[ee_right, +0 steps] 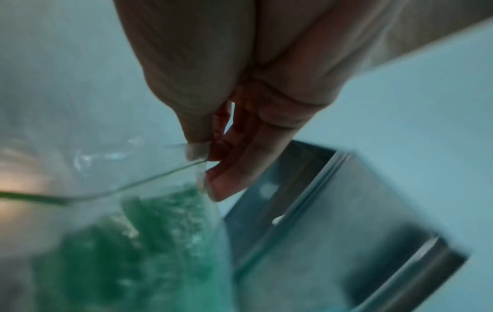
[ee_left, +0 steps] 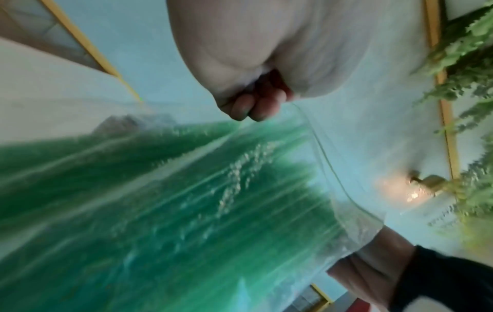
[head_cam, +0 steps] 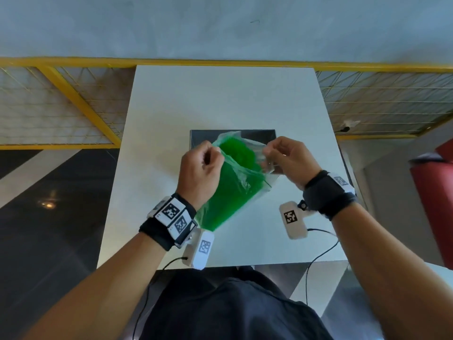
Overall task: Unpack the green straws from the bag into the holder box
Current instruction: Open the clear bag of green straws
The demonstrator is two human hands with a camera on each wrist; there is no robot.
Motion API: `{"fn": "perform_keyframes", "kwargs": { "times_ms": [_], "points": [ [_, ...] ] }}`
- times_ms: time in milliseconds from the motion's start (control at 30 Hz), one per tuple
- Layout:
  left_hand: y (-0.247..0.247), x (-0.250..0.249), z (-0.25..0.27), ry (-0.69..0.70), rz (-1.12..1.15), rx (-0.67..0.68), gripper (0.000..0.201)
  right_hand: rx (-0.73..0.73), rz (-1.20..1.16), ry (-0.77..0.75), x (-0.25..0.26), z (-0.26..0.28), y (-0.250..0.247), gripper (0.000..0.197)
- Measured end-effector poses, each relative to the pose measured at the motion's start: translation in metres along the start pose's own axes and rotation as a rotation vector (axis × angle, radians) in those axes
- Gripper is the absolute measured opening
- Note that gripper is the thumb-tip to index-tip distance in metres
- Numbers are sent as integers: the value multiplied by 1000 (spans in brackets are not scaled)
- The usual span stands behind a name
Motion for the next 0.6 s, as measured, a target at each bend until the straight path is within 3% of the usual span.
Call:
{"fn": "perform_keyframes", "kwargs": {
  "times_ms": [100, 200, 267, 367, 467, 533, 600],
  "points": [
    [-9, -3, -5, 75, -30, 18, 36, -22, 389, -83, -3, -11, -12, 13],
    [-8, -8, 4, 176, -64, 86, 31, -99, 464, -146, 7, -17, -15, 11],
    [-8, -4, 9, 170, -47, 128, 31, -159, 383, -152, 13, -20, -16, 7],
    [-16, 3, 5, 107, -9, 160, 23, -106, 77, -41, 13, -21, -13, 12],
    [-22, 21, 4, 51, -70, 226, 67, -6, -131, 83, 12, -17, -11, 20],
    [-16, 31, 12, 41, -180, 366, 102, 43, -195, 111, 13, -14, -10, 19],
    [-2, 35, 24, 31, -282, 524, 119, 74, -275, 124, 16, -12, -6, 18]
  ]
}}
Point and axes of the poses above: each hand's wrist, its own z-axis away from the middle knuckle, its own y-axis out of the palm, x = y × z, the point moved 6 cm from there along -z, towards the middle knuckle, and after that the axes turned 14 degrees about -x, right-handed, at the moved point
